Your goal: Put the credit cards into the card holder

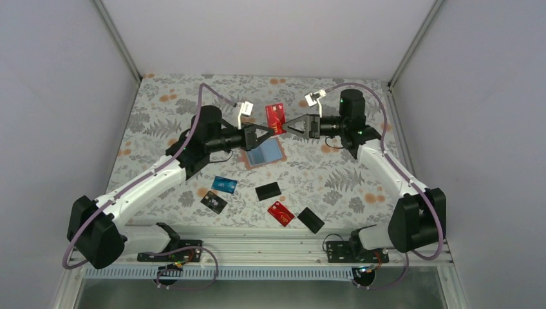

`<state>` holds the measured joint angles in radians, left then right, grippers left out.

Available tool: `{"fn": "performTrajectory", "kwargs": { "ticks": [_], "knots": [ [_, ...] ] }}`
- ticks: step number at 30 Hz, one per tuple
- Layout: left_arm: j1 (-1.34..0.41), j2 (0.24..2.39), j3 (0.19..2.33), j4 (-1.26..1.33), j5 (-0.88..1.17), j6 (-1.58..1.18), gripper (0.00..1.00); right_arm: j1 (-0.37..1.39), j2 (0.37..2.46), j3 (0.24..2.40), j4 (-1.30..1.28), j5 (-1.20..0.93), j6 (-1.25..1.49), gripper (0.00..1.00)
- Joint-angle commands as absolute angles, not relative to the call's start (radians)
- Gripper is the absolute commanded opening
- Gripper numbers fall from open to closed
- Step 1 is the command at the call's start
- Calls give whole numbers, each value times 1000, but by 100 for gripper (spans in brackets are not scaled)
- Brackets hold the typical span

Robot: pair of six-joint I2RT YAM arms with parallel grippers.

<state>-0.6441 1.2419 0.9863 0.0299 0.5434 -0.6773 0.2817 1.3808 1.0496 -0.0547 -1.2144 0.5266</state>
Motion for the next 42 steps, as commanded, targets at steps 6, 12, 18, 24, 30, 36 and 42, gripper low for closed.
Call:
{"fn": "performTrajectory", "kwargs": {
  "ticks": [6, 12, 18, 24, 30, 36, 42],
  "knots": [
    [-641, 1262, 1029, 81, 624, -683, 2, 321, 1370, 1115, 11, -1263, 565, 26],
    [-640, 1266, 1034, 71, 602, -683, 3, 339, 1364, 1103, 18, -1249, 583, 4],
    [-630, 1239, 1046, -13, 505, -635, 44, 339, 1360, 1111, -31, -1229, 552, 4],
    [-597, 1202, 994, 41, 548, -643, 44, 339, 1367, 1103, -39, -1247, 546, 4],
    [-585, 1202, 992, 77, 586, -649, 31, 341, 1365, 1105, -27, -1278, 548, 5],
    [-585, 1212, 995, 96, 611, -651, 24, 348, 1371, 1113, -27, -1293, 548, 4],
    [-585, 1214, 986, 124, 634, -664, 17, 358, 1376, 1117, -29, -1293, 544, 4]
  ]
}}
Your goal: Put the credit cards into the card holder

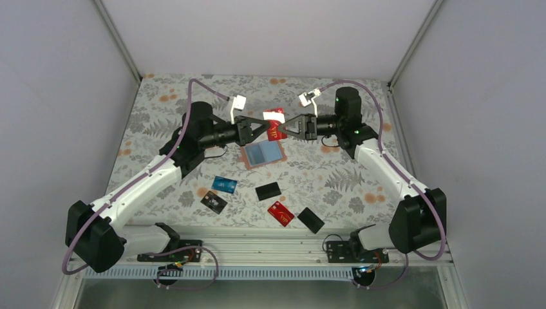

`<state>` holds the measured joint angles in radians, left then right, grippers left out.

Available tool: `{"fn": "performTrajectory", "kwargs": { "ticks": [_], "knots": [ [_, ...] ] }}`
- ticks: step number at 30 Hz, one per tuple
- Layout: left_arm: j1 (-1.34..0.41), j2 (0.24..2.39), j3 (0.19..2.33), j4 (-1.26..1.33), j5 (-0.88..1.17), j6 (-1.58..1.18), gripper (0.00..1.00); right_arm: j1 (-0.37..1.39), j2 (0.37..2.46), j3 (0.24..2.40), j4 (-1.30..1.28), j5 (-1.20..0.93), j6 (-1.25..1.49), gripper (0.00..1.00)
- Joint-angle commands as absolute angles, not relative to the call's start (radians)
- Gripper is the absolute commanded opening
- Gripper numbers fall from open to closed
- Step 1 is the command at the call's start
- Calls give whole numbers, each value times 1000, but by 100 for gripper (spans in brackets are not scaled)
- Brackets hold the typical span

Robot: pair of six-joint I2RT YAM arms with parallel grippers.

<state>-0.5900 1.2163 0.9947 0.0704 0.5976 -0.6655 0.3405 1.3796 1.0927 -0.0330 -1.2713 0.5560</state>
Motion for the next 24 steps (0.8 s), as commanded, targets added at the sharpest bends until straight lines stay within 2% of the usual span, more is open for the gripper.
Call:
{"fn": "performTrajectory", "kwargs": {
  "ticks": [1, 7, 24],
  "knots": [
    [-585, 1214, 985, 126, 635, -666, 15, 360, 1379, 1118, -29, -1293, 544, 4],
    [-585, 1219, 982, 131, 649, -669, 6, 364, 1385, 1127, -30, -1291, 543, 4],
    [-585, 1219, 945, 165, 680, -682, 7, 365, 1405, 1150, -31, -1284, 541, 4]
  ]
}}
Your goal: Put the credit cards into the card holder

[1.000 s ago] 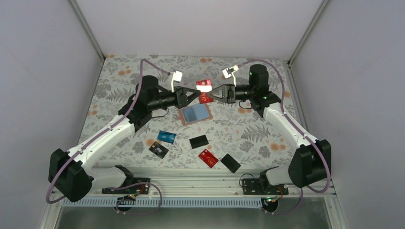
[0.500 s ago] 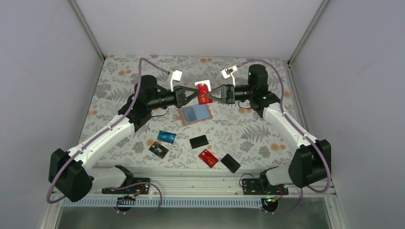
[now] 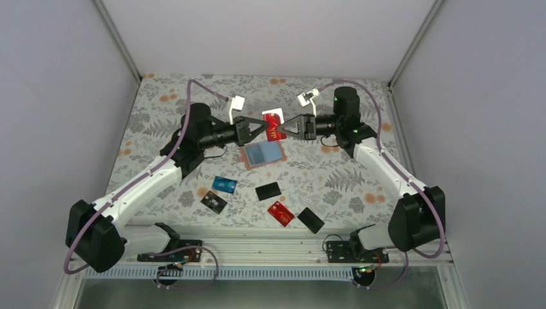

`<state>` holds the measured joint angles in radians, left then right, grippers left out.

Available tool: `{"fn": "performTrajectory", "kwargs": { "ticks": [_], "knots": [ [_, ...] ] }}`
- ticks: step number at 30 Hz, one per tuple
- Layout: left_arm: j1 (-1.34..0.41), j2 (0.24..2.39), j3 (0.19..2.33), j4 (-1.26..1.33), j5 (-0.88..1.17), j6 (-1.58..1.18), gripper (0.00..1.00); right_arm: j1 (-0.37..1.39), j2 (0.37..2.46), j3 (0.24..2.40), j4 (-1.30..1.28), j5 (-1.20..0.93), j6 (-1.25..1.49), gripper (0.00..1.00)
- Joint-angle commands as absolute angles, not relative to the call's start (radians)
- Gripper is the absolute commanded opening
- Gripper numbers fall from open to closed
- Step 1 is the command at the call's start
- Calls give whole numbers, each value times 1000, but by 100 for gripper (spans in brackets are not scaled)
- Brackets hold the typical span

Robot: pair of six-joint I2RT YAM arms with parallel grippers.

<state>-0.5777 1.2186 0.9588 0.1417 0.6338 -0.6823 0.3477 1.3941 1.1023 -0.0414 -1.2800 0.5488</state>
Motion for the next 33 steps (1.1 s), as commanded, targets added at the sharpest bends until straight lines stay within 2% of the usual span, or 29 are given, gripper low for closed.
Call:
{"fn": "performTrajectory", "kwargs": {
  "ticks": [1, 8, 12, 20, 23, 24, 28, 30, 33],
  "knots": [
    [-585, 1219, 944, 165, 680, -684, 8, 366, 1405, 1150, -31, -1283, 541, 5],
    [-585, 1219, 939, 167, 677, -689, 12, 367, 1409, 1150, -32, -1283, 540, 4],
    [-584, 1220, 941, 166, 666, -690, 8, 367, 1410, 1149, -34, -1284, 538, 4],
    [-584, 1212, 941, 154, 635, -692, 8, 367, 1408, 1147, -67, -1283, 508, 4],
    [-584, 1210, 934, 152, 617, -700, 3, 367, 1411, 1148, -76, -1282, 501, 5],
    [-584, 1210, 930, 148, 604, -703, 2, 367, 1415, 1152, -88, -1273, 494, 8],
    [-584, 1230, 931, 73, 519, -703, 2, 366, 1452, 1205, -278, -1094, 375, 41],
    [-585, 1255, 945, 2, 467, -696, 2, 365, 1486, 1220, -356, -957, 354, 54],
    [-585, 1305, 947, -57, 397, -708, 2, 359, 1550, 1214, -407, -803, 364, 62]
  ]
}}
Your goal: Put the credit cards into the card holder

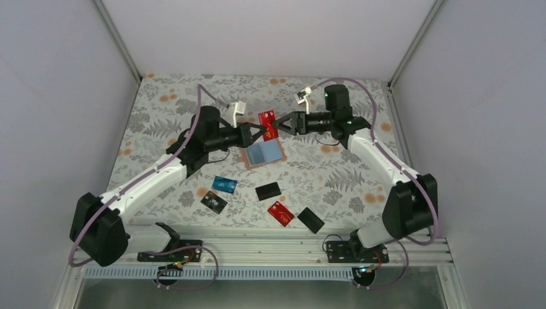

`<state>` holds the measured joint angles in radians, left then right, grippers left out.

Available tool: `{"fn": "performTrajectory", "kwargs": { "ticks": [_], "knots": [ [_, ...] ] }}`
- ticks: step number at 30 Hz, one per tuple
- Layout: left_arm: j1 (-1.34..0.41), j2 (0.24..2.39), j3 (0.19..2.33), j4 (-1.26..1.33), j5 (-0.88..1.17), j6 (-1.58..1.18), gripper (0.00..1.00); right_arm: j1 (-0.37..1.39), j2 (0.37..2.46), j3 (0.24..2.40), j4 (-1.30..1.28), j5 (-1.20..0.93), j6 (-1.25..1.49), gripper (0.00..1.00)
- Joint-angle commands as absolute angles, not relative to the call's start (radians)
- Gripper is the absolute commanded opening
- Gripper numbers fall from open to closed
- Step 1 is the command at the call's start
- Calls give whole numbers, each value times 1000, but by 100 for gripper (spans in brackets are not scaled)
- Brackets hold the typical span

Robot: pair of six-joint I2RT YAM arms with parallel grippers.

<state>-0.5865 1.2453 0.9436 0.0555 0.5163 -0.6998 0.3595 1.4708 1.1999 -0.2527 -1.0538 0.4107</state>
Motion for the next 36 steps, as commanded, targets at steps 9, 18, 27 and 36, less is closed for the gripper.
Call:
{"fn": "performTrajectory", "kwargs": {
  "ticks": [9, 18, 27, 36],
  "knots": [
    [-573, 1515, 978, -167, 334, -771, 2, 359, 1769, 1240, -410, -669, 375, 63],
    [-537, 1664, 1011, -160, 368, -816, 2, 359, 1941, 1326, -421, -640, 371, 55],
    [-517, 1743, 1034, -169, 376, -849, 2, 359, 2046, 1392, -431, -639, 359, 49],
    [-513, 1779, 1034, -164, 381, -882, 2, 359, 2104, 1405, -425, -659, 356, 45]
  ]
}}
